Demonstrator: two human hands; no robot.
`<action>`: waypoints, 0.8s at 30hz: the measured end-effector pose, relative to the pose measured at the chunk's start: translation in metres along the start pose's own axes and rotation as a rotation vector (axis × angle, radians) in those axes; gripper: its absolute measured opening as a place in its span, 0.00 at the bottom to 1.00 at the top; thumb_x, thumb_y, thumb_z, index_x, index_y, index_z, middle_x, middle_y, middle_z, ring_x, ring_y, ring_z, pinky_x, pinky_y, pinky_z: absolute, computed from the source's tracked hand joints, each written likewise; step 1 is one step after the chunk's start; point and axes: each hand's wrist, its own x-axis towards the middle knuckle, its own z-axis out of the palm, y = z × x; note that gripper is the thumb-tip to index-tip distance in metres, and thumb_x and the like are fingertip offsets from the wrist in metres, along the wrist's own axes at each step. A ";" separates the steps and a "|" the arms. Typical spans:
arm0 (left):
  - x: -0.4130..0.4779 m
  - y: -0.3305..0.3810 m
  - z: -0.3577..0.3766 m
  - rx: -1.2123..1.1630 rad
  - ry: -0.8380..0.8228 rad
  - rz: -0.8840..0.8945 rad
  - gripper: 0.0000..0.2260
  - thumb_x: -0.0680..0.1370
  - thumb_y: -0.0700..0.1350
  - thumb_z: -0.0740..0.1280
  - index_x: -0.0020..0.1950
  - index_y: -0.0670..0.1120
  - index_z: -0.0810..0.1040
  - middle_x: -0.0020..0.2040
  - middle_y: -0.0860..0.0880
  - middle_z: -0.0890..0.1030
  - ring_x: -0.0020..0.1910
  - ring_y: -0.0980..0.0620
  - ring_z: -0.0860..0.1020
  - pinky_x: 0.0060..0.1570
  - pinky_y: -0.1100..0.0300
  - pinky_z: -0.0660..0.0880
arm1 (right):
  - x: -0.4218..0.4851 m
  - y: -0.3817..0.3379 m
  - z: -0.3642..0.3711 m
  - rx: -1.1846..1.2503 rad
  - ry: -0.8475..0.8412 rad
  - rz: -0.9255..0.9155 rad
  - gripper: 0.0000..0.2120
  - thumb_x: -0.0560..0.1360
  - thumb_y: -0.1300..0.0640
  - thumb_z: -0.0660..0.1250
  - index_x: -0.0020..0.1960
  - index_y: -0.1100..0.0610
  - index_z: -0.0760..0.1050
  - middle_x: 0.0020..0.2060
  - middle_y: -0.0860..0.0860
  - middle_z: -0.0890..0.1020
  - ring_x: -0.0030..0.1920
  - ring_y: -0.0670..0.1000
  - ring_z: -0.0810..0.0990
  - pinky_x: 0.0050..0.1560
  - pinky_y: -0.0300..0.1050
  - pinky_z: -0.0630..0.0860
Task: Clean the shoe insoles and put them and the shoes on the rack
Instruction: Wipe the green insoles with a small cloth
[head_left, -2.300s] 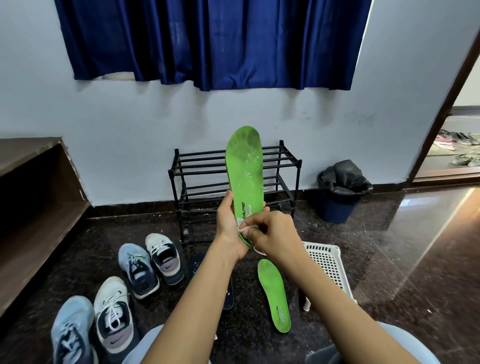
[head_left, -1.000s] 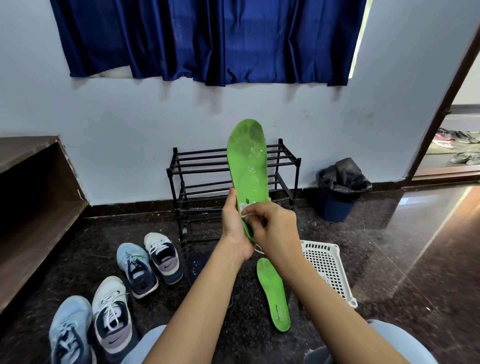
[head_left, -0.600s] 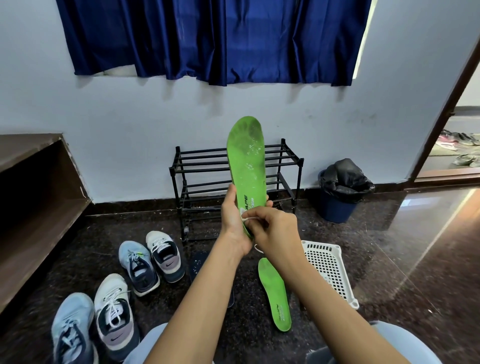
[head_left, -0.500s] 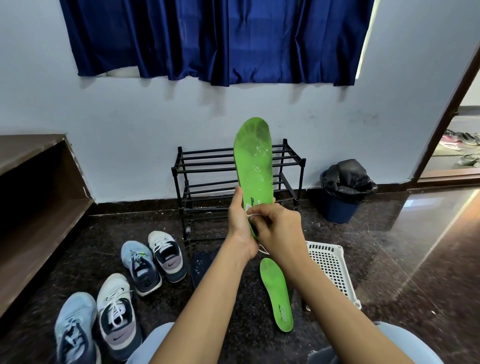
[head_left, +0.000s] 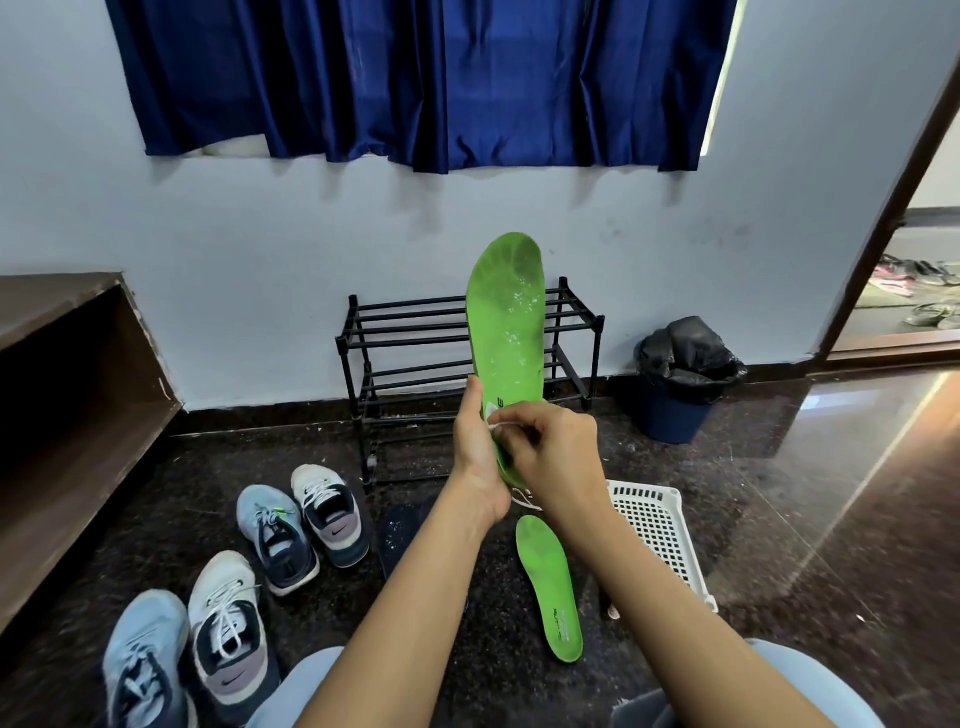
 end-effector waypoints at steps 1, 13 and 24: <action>0.000 -0.002 0.000 0.005 0.000 -0.010 0.27 0.80 0.63 0.54 0.44 0.44 0.82 0.36 0.46 0.83 0.34 0.50 0.82 0.39 0.57 0.76 | 0.001 0.001 -0.001 0.005 0.008 0.009 0.08 0.69 0.67 0.71 0.43 0.58 0.84 0.39 0.53 0.85 0.40 0.48 0.83 0.43 0.24 0.70; 0.000 0.002 0.002 0.023 0.031 0.024 0.27 0.81 0.63 0.53 0.44 0.43 0.81 0.36 0.45 0.82 0.33 0.50 0.82 0.37 0.58 0.77 | -0.001 -0.001 0.002 0.067 0.013 0.041 0.08 0.69 0.69 0.70 0.43 0.59 0.84 0.38 0.53 0.85 0.40 0.44 0.80 0.41 0.22 0.69; 0.003 0.014 -0.002 0.022 0.046 0.019 0.30 0.80 0.64 0.53 0.48 0.40 0.81 0.38 0.43 0.82 0.38 0.48 0.81 0.43 0.55 0.77 | -0.012 -0.003 0.009 0.100 -0.006 0.063 0.09 0.70 0.69 0.69 0.45 0.58 0.84 0.39 0.53 0.85 0.42 0.35 0.77 0.41 0.21 0.68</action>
